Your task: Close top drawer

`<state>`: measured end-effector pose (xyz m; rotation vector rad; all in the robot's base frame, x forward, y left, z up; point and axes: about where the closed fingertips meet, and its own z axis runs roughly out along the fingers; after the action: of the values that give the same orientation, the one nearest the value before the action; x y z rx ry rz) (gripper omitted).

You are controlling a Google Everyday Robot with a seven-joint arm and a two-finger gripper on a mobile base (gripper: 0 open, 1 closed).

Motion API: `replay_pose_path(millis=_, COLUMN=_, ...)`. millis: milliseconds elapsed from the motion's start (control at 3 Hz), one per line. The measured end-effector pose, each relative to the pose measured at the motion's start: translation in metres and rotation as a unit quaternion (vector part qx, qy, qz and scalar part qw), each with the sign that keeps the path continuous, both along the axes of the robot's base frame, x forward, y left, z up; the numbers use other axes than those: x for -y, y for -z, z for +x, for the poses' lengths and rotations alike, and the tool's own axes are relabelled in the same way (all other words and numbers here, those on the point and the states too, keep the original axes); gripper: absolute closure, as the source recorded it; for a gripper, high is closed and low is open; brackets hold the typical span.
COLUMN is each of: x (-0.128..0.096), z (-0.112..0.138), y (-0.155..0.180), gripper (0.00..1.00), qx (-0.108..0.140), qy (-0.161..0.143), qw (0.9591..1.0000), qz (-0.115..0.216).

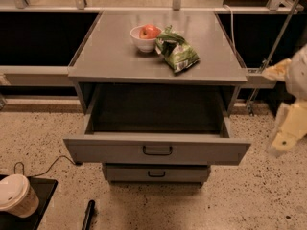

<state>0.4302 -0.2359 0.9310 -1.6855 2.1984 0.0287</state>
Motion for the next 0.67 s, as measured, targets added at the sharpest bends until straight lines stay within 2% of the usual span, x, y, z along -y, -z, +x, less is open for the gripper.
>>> replay_pose_path(millis=333, x=0.023, z=-0.013, y=0.067, gripper=0.00, qx=-0.017, qy=0.001, qw=0.9961, qz=0.087)
replay_pose_path(millis=667, x=0.031, z=-0.022, y=0.132, gripper=0.00, qx=-0.049, qy=-0.003, qw=0.9823, qz=0.181)
